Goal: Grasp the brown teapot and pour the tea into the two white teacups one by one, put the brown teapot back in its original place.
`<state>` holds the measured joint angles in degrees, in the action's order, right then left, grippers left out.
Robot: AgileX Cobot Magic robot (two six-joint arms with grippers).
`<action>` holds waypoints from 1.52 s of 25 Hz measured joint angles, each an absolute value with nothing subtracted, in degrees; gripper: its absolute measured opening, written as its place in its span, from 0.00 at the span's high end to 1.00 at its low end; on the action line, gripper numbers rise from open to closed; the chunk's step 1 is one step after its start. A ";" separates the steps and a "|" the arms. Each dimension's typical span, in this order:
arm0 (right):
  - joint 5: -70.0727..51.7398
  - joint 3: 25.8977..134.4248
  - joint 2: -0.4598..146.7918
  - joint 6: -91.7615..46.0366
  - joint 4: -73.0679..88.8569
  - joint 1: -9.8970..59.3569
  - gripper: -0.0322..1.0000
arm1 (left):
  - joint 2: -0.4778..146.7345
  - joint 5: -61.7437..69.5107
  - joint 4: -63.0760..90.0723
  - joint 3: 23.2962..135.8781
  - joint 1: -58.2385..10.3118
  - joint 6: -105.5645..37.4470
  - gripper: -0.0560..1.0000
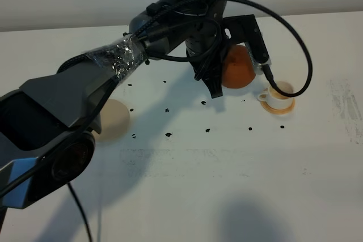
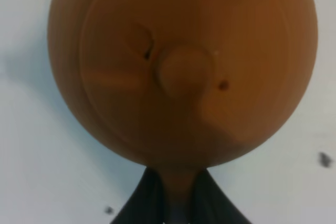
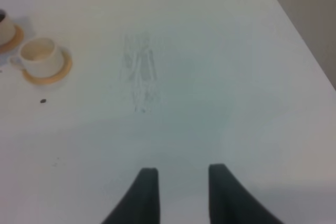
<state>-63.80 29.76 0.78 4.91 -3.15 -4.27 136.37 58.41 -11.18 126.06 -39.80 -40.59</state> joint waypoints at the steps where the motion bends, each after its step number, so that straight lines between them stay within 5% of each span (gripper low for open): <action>1: -63.80 29.76 0.78 4.86 -3.15 -4.27 0.75 | 136.44 57.33 -12.42 126.06 -39.92 -40.93 0.86; 16: -63.80 29.76 0.78 4.86 -3.15 -4.27 0.75 | 138.34 48.47 -17.50 126.31 -42.75 -54.97 0.86; 38: -63.80 29.76 0.78 4.86 -3.15 -4.27 0.75 | 139.28 42.58 -31.38 126.31 -44.95 -57.65 0.86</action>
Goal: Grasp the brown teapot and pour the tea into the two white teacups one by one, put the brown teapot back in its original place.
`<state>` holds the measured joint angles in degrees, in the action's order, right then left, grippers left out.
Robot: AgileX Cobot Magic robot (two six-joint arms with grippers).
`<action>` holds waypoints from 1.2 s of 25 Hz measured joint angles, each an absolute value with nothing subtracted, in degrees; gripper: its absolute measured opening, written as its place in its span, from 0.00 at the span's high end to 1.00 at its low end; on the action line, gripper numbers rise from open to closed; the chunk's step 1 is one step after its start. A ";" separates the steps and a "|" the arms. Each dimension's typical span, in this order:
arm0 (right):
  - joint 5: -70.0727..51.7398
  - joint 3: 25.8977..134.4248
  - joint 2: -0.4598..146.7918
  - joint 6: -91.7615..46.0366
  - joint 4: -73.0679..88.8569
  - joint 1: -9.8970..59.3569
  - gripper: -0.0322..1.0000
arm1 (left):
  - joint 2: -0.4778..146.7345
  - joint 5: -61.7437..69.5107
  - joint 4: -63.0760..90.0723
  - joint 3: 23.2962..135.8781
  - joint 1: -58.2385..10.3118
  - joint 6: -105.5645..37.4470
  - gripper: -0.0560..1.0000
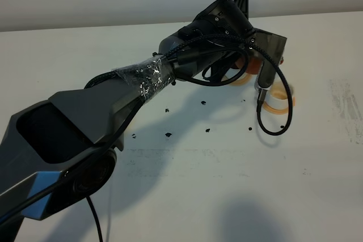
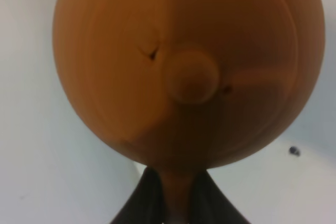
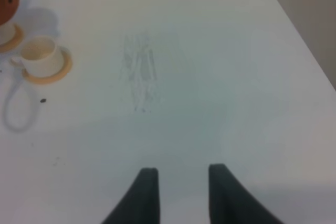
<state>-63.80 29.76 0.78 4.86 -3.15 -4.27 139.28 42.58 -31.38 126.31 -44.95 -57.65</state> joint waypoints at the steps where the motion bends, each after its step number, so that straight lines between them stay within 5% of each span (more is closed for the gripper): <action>1: -63.80 29.76 0.78 4.86 -3.15 -4.27 0.75 | 139.28 42.26 -31.97 126.31 -44.95 -57.65 0.86; 30: -63.80 29.76 0.78 4.86 -3.15 -4.27 0.75 | 140.07 36.37 -42.79 124.25 -46.67 -68.11 0.86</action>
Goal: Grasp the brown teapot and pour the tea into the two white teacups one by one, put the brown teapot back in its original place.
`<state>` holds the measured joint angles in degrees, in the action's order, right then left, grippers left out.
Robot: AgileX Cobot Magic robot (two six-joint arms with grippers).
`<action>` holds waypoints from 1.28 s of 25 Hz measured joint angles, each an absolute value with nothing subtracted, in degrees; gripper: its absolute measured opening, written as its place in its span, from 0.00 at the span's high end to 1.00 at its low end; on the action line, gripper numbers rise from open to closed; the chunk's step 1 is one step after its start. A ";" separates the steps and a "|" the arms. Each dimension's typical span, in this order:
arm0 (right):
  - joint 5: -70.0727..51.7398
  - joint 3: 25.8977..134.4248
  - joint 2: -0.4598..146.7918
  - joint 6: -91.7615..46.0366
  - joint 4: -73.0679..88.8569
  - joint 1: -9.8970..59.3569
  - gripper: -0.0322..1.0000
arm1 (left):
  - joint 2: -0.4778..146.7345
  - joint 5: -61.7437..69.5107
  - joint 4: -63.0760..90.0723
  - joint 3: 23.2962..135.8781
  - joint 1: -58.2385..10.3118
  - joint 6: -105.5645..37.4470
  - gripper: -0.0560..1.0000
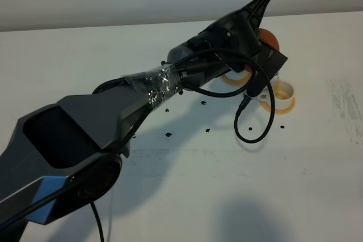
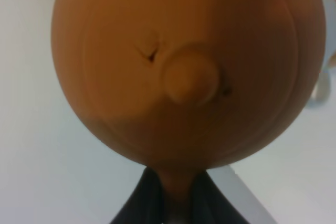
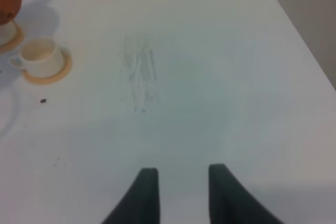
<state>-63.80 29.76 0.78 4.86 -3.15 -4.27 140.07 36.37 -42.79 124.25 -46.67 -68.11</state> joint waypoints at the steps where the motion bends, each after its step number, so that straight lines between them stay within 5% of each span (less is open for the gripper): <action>1: -63.80 29.76 0.78 4.86 -3.15 -4.27 0.75 | 140.23 36.08 -43.03 124.25 -46.72 -68.11 0.86; 32: -63.80 29.76 0.78 4.86 -3.15 -4.27 0.75 | 140.87 33.58 -48.55 124.18 -47.79 -73.83 0.86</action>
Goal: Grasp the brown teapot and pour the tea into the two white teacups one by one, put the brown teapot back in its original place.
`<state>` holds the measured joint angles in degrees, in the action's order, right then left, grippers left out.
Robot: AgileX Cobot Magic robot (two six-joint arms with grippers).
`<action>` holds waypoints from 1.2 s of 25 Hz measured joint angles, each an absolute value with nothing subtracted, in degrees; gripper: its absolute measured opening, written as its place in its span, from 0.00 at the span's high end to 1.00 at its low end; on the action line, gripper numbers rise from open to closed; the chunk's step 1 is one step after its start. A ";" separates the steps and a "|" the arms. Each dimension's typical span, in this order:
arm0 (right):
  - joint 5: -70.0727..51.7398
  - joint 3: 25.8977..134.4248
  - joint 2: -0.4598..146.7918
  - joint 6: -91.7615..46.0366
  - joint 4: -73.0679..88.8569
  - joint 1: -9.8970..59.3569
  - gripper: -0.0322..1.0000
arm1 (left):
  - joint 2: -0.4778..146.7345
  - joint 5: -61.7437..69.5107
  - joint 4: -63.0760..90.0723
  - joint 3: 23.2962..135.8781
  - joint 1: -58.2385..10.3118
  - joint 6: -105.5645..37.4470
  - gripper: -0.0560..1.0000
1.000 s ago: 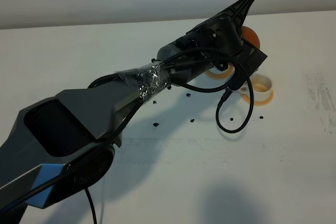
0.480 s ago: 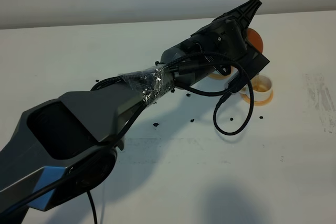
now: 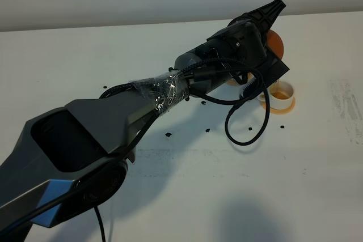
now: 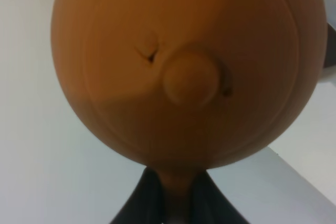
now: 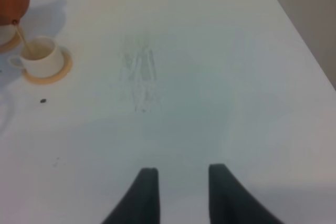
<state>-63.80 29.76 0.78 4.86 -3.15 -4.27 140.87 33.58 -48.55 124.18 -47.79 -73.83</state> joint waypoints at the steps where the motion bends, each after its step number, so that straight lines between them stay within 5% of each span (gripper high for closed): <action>1: -63.80 29.76 0.78 4.86 -3.15 -4.27 0.75 | 140.87 33.58 -48.55 124.18 -47.79 -74.17 0.86; 30: -63.80 29.76 0.78 4.86 -3.15 -4.27 0.75 | 140.87 32.26 -52.15 124.18 -48.31 -78.05 0.86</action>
